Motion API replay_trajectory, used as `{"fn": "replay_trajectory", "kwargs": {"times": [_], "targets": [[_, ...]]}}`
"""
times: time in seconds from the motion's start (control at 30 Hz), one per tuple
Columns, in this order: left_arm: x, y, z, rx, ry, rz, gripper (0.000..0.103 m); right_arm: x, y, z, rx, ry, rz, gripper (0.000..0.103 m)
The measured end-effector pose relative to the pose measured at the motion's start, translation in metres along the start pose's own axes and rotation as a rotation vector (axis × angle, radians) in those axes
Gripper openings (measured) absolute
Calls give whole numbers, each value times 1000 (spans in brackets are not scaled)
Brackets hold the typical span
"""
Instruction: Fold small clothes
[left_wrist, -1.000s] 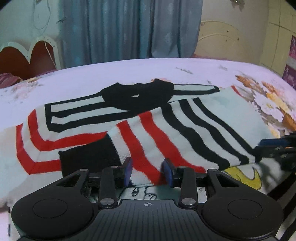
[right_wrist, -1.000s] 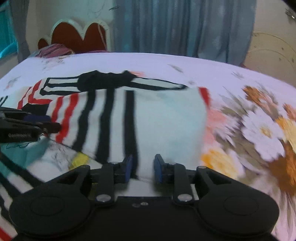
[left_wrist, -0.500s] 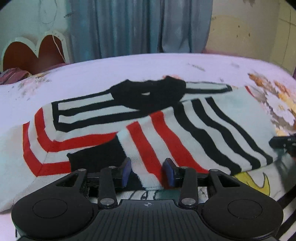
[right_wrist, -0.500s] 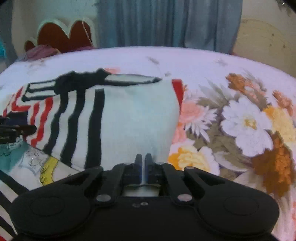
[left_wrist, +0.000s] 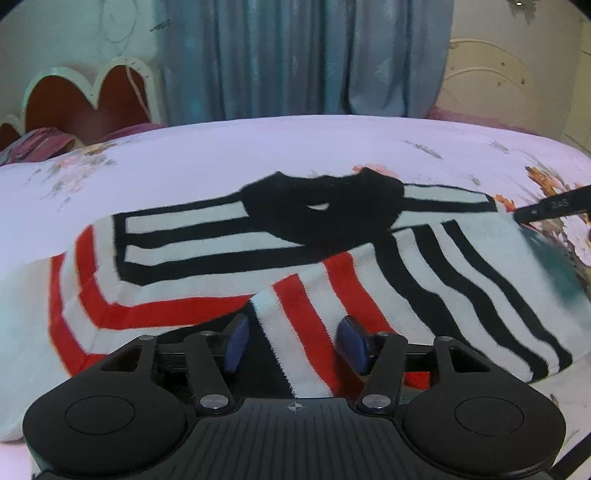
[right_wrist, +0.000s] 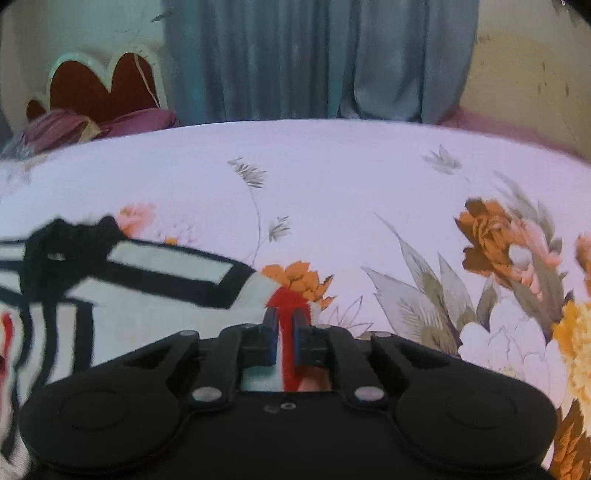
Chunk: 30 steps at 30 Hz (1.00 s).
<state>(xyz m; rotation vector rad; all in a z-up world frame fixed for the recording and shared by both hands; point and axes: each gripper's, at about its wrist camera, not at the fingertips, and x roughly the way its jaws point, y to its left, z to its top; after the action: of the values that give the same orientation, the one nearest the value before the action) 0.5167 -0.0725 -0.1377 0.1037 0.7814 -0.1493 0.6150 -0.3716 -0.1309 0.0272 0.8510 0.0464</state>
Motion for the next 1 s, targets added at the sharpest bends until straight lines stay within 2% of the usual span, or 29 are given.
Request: {"fn": "replay_trajectory", "kwargs": {"times": [0.03,0.07,0.13,0.23,0.3,0.33,0.4,0.47,0.53,0.67,0.73,0.87,1.0], "targets": [[-6,-2,-1,2,-18,-3,55,-8,3,-1,-14,-8,-8,16],[-11,-5,-3,1,-32,-13,55,-19,7,-4,-33,-35,-4,20],[-17,-12,-9,-2,-34,-20,55,-45,14,-20,-53,-63,55,20],[-12,-20,-22,8,-1,2,58,-67,25,-53,-89,-48,106,21],[-10,-17,-21,-39,3,7,61,-65,35,-79,-132,0,96,24],[-11,-16,-17,-51,17,13,62,-67,37,-85,-150,-29,85,24],[-21,-19,-14,-36,10,50,62,-75,40,-80,-137,-24,78,28],[-37,-17,-18,-26,-15,77,62,-91,36,-75,-82,-75,127,32],[-53,-6,-26,-56,-18,115,62,-103,38,-70,-69,-111,129,36],[-87,45,-55,-142,-17,211,62,-112,44,-67,-34,-113,171,36],[-102,84,-72,-208,-16,277,62,-114,52,-69,-34,-109,181,36],[-123,176,-103,-402,-28,361,62,-117,67,-72,-12,-100,175,35],[-135,269,-130,-601,-90,383,62,-120,91,-71,11,-114,108,36]]}}
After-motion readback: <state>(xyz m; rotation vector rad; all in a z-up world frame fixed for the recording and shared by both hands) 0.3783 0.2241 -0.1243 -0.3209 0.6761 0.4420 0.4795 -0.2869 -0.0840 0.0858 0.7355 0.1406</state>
